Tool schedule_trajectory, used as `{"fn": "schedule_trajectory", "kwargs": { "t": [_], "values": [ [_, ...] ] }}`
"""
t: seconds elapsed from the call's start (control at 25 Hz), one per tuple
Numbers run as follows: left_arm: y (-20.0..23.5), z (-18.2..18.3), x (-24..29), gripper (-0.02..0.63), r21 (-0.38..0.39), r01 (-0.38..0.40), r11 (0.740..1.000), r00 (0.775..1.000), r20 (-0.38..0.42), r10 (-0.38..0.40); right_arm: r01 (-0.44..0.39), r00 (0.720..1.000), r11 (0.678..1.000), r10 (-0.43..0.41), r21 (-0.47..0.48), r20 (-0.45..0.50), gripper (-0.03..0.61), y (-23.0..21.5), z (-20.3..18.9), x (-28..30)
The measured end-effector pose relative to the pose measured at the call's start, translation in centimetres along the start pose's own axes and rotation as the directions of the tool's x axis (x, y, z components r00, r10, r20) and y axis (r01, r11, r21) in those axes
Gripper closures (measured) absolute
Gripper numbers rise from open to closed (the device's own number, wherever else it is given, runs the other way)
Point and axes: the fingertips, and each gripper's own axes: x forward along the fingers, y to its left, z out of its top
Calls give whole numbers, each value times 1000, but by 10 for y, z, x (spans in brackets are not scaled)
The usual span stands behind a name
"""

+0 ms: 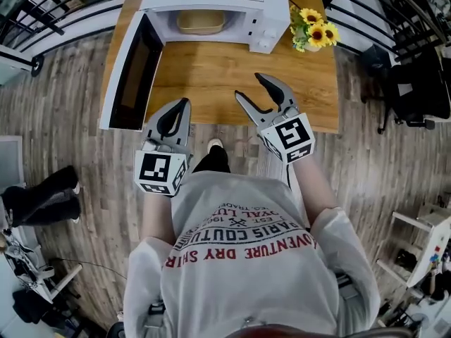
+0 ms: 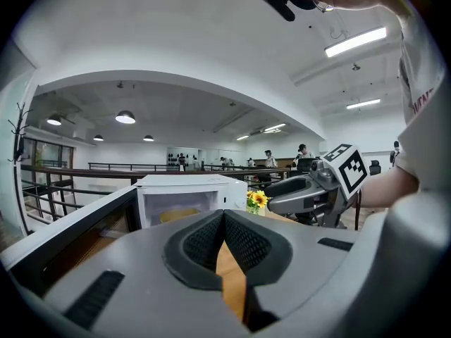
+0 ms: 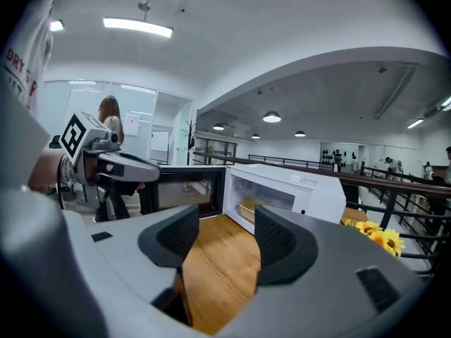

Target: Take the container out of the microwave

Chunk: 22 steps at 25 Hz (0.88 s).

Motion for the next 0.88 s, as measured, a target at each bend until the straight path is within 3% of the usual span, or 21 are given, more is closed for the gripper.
{"fn": "schedule_trajectory", "kwargs": {
  "t": [0.32,0.52,0.88],
  "values": [
    [64,14,50,600,-8,-26,1000,1000,10,26,-137,980,987,122,-89,-155,333,-19,2,99],
    [97,9,69,600,-11,-41,999,999,-7,41,-173,958,968,122,-181,-259,333,-33,-11,158],
    [123,-9,95,600,-60,-29,998,1000,-9,28,-313,851,909,140,-275,-505,327,-56,-58,239]
  ]
}}
